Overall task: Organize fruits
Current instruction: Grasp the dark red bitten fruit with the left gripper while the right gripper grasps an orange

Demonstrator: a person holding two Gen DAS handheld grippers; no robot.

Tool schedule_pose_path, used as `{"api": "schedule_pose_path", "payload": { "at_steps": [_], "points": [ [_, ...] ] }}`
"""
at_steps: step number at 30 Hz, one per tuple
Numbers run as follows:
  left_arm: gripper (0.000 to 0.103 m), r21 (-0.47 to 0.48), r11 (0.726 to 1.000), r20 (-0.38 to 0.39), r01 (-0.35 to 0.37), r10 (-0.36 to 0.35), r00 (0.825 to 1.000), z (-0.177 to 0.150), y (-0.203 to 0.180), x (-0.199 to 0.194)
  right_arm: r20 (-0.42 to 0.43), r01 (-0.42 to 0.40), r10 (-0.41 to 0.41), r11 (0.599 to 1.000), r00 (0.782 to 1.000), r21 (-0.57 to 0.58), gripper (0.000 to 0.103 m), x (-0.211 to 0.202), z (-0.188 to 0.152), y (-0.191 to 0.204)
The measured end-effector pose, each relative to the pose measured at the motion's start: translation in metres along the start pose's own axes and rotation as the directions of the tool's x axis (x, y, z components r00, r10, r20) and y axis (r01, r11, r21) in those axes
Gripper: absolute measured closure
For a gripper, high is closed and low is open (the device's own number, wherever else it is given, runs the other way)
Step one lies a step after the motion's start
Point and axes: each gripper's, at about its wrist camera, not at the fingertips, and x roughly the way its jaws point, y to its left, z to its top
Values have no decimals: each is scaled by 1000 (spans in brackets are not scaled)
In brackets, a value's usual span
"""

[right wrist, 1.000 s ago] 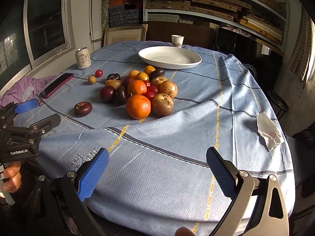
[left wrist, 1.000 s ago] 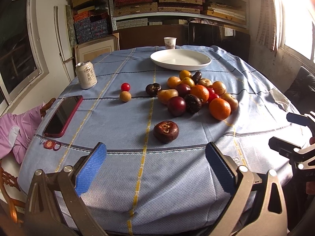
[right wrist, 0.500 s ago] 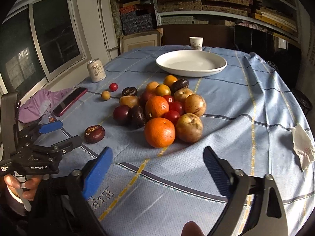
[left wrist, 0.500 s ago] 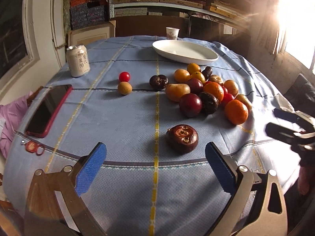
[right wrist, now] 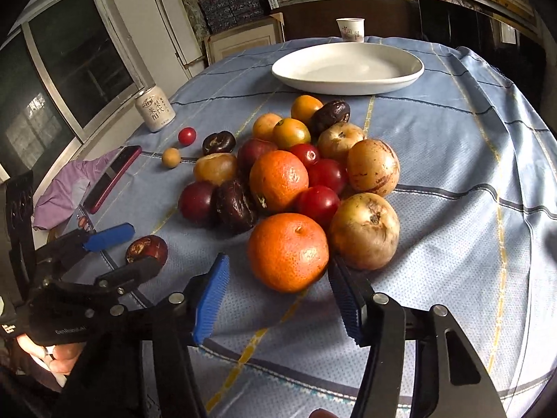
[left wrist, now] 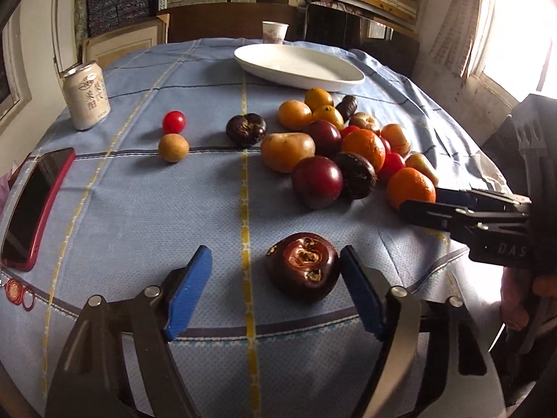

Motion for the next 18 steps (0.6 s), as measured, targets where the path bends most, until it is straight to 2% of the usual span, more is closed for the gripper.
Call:
{"api": "schedule_pose_path", "payload": {
  "at_steps": [5,9,14,16,18],
  "points": [
    [33,20,1000,-21,4,-4,1000,3,-5,8,-11,7,-7,1000,1000,4,54,5,7,-4],
    [35,26,1000,-25,-6,6,1000,2,-6,9,-22,-9,9,1000,1000,3,54,6,9,-6],
    [54,45,999,-33,10,-8,999,4,-9,7,-30,-19,19,1000,999,-1,55,6,10,-7],
    [60,47,999,-38,19,-17,999,4,-10,7,-34,-22,22,1000,999,-3,55,6,10,-8],
    [61,54,998,-41,15,-13,999,4,-12,7,-36,-24,24,1000,999,-6,55,6,11,-8]
  ]
}}
